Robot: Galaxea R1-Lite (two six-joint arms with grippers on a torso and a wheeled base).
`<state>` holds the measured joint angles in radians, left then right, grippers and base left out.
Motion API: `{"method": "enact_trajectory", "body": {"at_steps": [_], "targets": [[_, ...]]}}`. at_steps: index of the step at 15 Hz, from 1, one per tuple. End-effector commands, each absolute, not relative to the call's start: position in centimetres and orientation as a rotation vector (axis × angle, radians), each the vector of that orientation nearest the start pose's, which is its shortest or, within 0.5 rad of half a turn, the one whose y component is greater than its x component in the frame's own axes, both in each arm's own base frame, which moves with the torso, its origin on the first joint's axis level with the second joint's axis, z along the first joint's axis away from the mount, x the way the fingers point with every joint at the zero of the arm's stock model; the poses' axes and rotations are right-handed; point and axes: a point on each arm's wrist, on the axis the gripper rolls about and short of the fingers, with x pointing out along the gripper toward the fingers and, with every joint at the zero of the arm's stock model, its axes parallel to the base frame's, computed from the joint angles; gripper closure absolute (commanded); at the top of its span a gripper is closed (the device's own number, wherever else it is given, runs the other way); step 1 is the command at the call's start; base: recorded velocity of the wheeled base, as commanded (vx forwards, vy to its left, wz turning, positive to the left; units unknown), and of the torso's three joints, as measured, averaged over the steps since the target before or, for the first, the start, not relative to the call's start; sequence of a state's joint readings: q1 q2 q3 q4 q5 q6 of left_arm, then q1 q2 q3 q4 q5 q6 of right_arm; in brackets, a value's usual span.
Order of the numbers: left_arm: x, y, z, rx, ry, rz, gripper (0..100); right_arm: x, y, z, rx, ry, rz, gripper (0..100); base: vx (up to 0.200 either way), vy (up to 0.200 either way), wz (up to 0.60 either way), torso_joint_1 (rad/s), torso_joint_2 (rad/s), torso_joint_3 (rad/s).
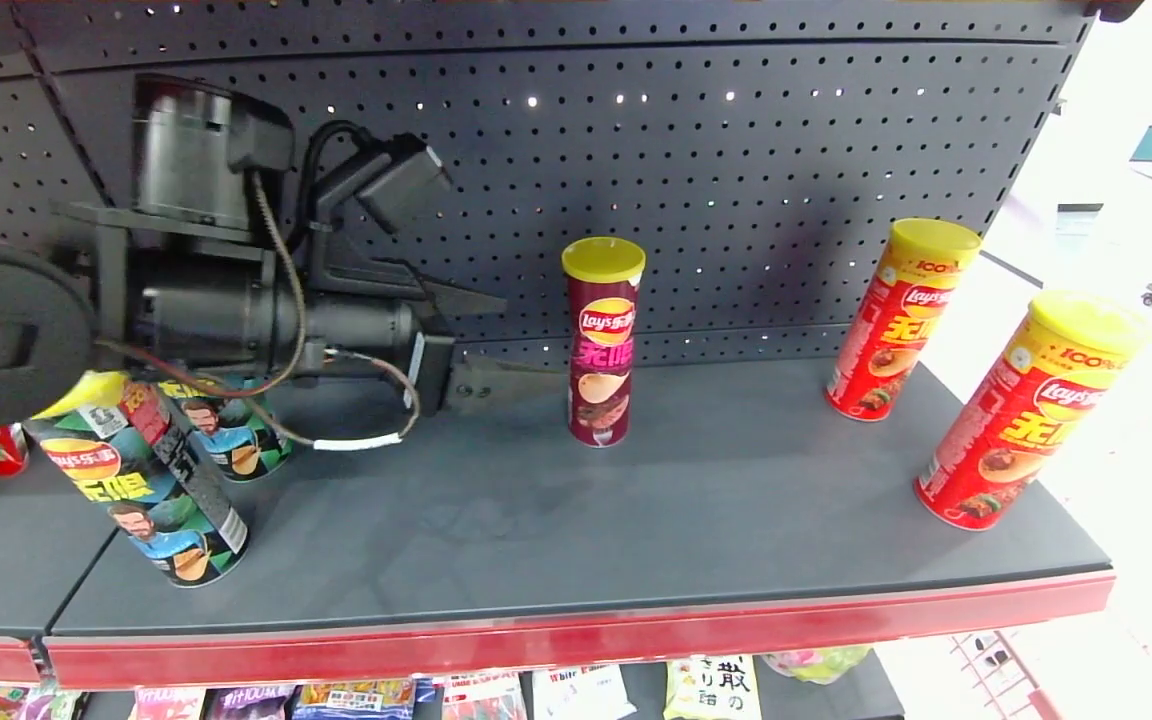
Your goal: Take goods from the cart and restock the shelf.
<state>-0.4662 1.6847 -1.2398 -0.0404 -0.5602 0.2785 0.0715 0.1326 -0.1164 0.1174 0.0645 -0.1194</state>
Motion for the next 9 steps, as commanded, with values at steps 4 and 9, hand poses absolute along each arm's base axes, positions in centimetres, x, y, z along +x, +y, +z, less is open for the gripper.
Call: {"method": "enact_trajectory", "body": {"at_steps": [4,9], "targets": [[33.9,-18.5,21.9,0.213,0.340,-1.081,0,-2.3,0.0,9.3,-0.120,0.104,0.135,100,0.000,0.000,0.00,0.000,0.00,0.000],[36.2,-18.6,21.8,0.193,0.307,-1.112,0,-2.3,0.0,9.2,-0.119,0.108,0.131,100,0.000,0.000,0.00,0.000,0.00,0.000]]}}
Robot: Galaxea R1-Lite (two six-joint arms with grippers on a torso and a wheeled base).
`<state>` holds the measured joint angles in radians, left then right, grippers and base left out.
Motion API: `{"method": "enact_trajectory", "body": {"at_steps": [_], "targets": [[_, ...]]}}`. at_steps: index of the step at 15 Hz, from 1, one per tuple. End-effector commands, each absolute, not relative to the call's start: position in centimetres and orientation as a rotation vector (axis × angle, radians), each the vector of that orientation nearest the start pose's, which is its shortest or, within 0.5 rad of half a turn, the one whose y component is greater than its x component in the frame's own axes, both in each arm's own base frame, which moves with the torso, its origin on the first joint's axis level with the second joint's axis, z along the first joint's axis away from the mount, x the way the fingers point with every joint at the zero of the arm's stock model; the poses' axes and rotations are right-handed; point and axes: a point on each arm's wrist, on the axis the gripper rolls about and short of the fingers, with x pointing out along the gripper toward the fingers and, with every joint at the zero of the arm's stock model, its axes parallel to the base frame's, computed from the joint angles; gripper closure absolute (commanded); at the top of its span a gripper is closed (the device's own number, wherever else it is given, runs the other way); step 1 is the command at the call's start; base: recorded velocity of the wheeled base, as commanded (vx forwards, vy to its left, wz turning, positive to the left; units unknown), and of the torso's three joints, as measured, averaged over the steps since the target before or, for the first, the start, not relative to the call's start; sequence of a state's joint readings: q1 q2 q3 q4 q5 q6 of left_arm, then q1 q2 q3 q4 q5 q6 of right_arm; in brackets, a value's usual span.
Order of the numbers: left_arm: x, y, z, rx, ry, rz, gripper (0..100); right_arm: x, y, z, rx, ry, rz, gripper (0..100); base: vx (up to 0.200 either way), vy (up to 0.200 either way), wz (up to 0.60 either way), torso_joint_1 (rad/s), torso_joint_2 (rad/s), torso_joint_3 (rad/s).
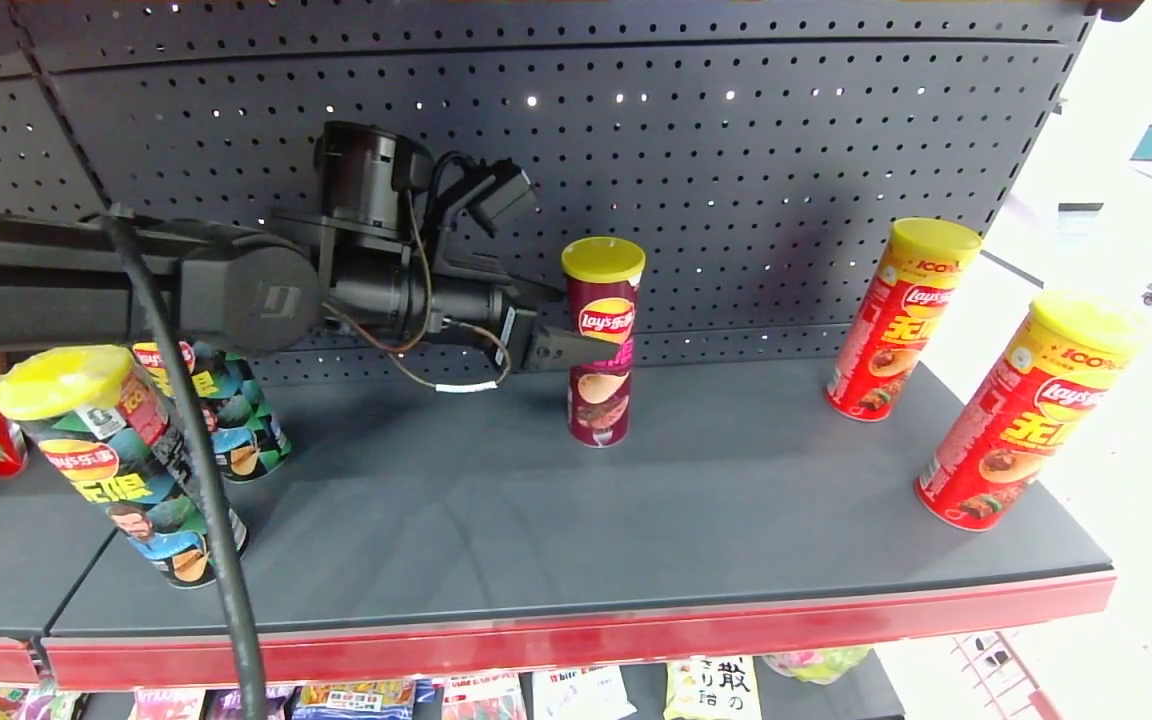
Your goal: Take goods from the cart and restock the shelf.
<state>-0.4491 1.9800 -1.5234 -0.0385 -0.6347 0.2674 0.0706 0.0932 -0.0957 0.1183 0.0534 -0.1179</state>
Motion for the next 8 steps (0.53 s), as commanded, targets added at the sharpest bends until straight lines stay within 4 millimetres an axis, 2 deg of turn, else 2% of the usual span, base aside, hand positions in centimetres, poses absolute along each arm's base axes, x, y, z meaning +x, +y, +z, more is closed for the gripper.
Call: {"method": "enact_trajectory", "body": {"at_steps": [1,3,8], "targets": [[36.6,-18.3,21.9,0.182,0.298,-1.136,0,-2.3,0.0,9.2,-0.119,0.108,0.131,100,0.000,0.000,0.00,0.000,0.00,0.000],[36.9,-18.0,21.7,0.179,0.300,-1.136,0,-2.3,0.0,9.2,-0.119,0.108,0.131,100,0.000,0.000,0.00,0.000,0.00,0.000],[38.4,-18.8,21.8,0.168,0.260,-1.187,0,-2.2,0.0,8.9,-0.114,0.117,0.131,100,0.000,0.000,0.00,0.000,0.00,0.000]]}}
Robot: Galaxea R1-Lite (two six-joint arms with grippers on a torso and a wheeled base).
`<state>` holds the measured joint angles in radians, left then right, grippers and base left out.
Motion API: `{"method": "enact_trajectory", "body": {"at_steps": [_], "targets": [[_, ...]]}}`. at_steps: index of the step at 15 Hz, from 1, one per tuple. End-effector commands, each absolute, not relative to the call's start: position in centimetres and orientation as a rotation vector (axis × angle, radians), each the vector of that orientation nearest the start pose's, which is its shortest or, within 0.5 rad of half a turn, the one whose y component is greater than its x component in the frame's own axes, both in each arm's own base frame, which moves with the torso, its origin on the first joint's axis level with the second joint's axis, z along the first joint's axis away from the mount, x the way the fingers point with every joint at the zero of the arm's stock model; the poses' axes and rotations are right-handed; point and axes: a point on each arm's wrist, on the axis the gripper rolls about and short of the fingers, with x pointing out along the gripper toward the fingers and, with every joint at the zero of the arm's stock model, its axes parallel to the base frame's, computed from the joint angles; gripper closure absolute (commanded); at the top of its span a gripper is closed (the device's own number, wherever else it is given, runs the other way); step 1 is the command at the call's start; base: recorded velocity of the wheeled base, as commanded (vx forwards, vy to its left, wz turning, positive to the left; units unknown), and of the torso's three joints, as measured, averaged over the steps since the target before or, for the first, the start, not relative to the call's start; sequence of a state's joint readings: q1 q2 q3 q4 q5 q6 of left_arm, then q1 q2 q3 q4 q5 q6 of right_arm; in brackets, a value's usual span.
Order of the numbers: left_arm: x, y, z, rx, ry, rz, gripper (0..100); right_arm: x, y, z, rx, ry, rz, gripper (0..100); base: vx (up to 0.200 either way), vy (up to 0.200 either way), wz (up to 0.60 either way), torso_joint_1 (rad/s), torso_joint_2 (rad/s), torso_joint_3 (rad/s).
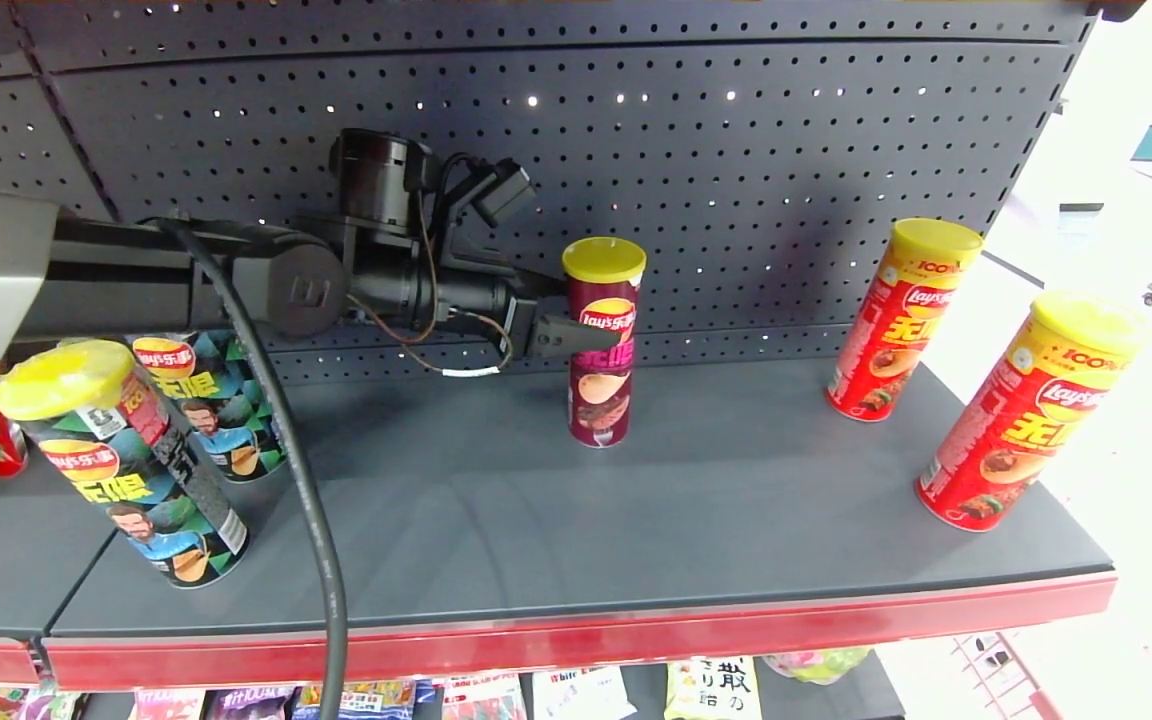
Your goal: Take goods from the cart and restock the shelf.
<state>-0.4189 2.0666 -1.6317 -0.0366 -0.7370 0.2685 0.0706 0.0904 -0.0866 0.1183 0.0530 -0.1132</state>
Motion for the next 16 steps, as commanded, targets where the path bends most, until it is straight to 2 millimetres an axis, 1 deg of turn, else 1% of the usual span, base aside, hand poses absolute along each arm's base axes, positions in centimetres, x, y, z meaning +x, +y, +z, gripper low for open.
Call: {"method": "enact_trajectory", "body": {"at_steps": [1,5,9,16], "targets": [[38.8,-19.1,21.8,0.168,0.255,-1.196,0,-2.2,0.0,9.0,-0.114,0.116,0.131,100,0.000,0.000,0.00,0.000,0.00,0.000],[39.9,-20.2,21.2,0.165,0.238,-1.230,0,-2.2,0.0,9.0,-0.114,0.116,0.131,100,0.000,0.000,0.00,0.000,0.00,0.000],[40.4,-20.6,20.7,0.161,0.237,-1.248,0,-2.2,0.0,9.0,-0.113,0.116,0.129,100,0.000,0.000,0.00,0.000,0.00,0.000],[41.0,-20.1,20.5,0.151,0.233,-1.261,0,-2.2,0.0,9.0,-0.113,0.117,0.128,100,0.000,0.000,0.00,0.000,0.00,0.000]]}}
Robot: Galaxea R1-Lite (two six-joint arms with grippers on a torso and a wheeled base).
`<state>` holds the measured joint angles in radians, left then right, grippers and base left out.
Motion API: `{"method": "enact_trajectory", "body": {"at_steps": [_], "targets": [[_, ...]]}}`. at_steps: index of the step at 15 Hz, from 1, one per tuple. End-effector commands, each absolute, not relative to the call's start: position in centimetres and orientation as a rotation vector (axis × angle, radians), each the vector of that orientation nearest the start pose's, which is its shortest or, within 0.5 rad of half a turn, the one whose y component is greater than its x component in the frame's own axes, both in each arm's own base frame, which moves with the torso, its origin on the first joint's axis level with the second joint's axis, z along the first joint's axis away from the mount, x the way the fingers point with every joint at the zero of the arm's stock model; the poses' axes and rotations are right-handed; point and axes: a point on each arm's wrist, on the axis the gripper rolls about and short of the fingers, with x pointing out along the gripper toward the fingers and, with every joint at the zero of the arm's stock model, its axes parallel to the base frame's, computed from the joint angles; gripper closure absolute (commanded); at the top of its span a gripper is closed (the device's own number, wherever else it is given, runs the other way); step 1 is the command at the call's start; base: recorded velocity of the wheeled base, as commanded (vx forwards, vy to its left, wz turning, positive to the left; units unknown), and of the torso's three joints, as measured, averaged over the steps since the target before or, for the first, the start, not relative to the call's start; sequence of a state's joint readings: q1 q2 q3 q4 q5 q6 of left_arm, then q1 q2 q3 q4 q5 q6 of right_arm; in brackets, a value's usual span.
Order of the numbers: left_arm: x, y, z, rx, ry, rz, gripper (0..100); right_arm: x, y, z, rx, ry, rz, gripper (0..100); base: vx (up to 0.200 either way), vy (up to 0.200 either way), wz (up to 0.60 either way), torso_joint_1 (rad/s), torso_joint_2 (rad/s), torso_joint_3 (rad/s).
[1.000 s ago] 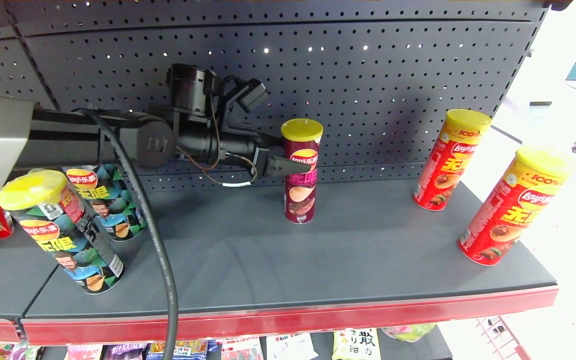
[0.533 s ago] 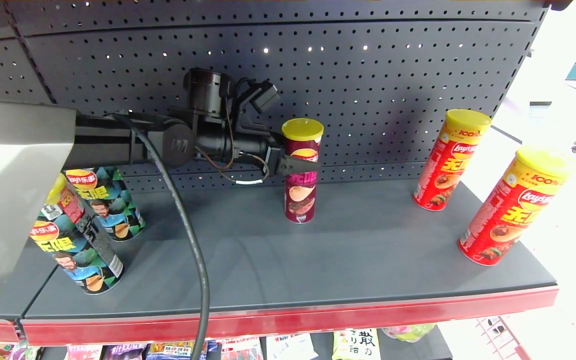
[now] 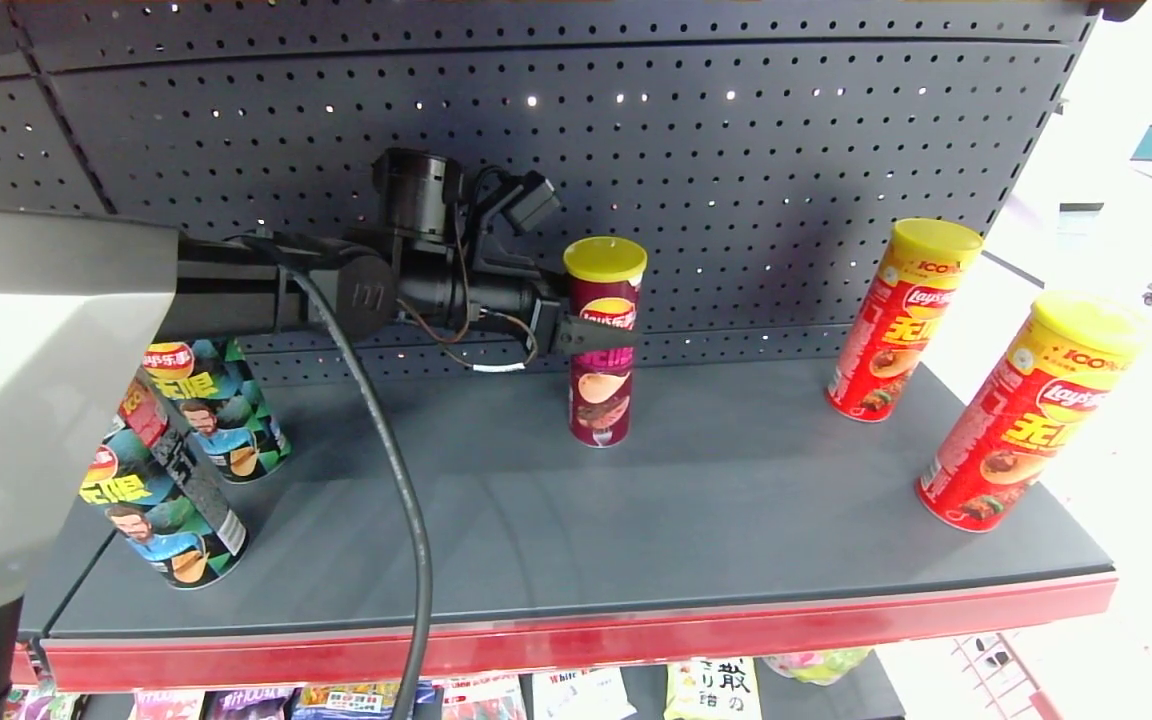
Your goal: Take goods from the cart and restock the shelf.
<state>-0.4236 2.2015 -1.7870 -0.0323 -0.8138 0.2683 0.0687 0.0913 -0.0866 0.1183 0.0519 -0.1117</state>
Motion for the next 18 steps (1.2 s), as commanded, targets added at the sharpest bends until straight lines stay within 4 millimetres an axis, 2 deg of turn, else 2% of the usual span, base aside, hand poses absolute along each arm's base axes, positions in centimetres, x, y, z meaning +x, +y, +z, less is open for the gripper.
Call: {"method": "enact_trajectory", "body": {"at_steps": [1,3,4,10,12,15,17,18], "targets": [[41.3,-20.1,20.5,0.151,0.226,-1.262,0,-2.2,0.0,8.9,-0.113,0.119,0.128,100,0.000,0.000,0.00,0.000,0.00,0.000],[41.8,-20.2,20.6,0.150,0.208,-1.276,0,-2.2,0.0,8.9,-0.113,0.119,0.128,100,0.000,0.000,0.00,0.000,0.00,0.000],[42.0,-20.2,20.6,0.151,0.200,-1.280,100,-2.2,0.0,8.9,-0.113,0.119,0.126,100,0.000,0.000,0.00,0.000,0.00,0.000],[41.9,-21.1,20.6,0.148,0.189,-1.316,100,-2.2,0.0,9.0,-0.113,0.120,0.116,100,0.000,0.000,0.00,0.000,0.00,0.000],[41.6,-20.9,21.2,0.149,0.179,-1.315,100,-2.1,0.0,9.0,-0.113,0.123,0.116,100,0.000,0.000,0.00,0.000,0.00,0.000],[39.3,-19.9,23.4,0.140,0.211,-1.308,100,-2.1,0.0,8.9,-0.113,0.123,0.116,100,0.000,0.000,0.00,0.000,0.00,0.000],[36.0,-19.1,24.8,0.112,0.267,-1.319,100,-2.1,0.0,8.9,-0.113,0.123,0.116,100,0.000,0.000,0.00,0.000,0.00,0.000],[35.0,-18.8,24.9,0.110,0.280,-1.322,100,-2.1,0.0,8.9,-0.113,0.124,0.116,100,0.000,0.000,0.00,0.000,0.00,0.000]]}}
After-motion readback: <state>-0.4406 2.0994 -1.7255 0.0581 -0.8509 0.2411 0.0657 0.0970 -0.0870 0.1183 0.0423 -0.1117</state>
